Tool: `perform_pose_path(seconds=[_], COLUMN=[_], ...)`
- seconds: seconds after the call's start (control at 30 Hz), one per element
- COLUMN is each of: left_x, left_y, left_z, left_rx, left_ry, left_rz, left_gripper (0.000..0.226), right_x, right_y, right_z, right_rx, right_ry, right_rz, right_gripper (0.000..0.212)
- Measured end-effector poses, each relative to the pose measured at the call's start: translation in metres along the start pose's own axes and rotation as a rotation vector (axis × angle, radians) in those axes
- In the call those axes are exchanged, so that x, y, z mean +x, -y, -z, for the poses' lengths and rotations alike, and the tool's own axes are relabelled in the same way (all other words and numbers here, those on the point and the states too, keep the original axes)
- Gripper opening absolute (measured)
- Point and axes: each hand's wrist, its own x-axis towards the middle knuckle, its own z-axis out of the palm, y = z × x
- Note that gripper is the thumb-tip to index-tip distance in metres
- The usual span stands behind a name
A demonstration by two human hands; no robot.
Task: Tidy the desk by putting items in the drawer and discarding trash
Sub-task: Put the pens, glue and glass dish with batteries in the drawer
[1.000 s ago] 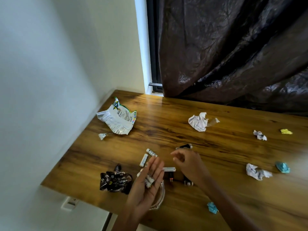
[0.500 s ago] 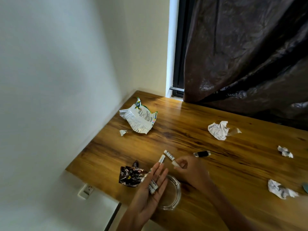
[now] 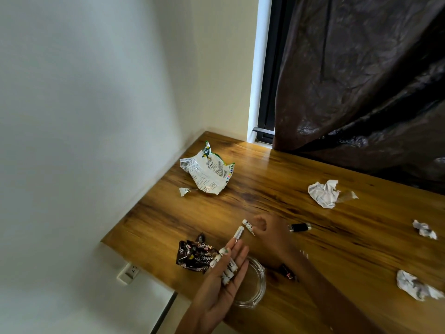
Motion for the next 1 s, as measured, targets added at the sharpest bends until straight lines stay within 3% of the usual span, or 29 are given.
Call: perform_pose_path(seconds=[0.1,0.2,0.37,0.43,0.6,0.7,0.83,1.0], left_x=[-0.003,-0.005,-0.006,-0.005,-0.006,-0.006,-0.008,-0.016], left_y=[0.001,0.001,0.001,0.003,0.007,0.006,0.002,0.002], left_z=[0.000,0.000,0.003,0.003,0.004,0.007,0.009,0.008], left_rx=[0.041,0.069,0.076,0.068,0.041,-0.015,-0.005,0.059], left_ry=[-0.008,-0.011,-0.022,-0.034,-0.063,-0.058,-0.055,-0.100], left_rz=[-0.002,-0.013,-0.028,-0.029,-0.055,-0.068,-0.076,-0.074], left_gripper=[0.044,0.045,0.045,0.044,0.043,0.042,0.035,0.030], right_x=[0.007,0.009,-0.020,-0.041,-0.071,-0.063,-0.037,-0.005], right_y=[-0.010,-0.011,0.005,0.014,0.024,0.024,0.019,0.005], right_z=[-0.017,-0.016,0.013,0.018,0.009,0.010,0.003,-0.025], right_rx=[-0.119,-0.030,0.646,0.726,0.494,0.420,0.172,-0.149], right_ry=[-0.012,-0.018,0.135,0.193,0.358,0.310,0.125,0.262], right_rz=[0.017,-0.072,-0.292,-0.263,-0.060,0.021,0.132,0.295], right_gripper=[0.031,0.025,0.016,0.016,0.014,0.002,0.010,0.029])
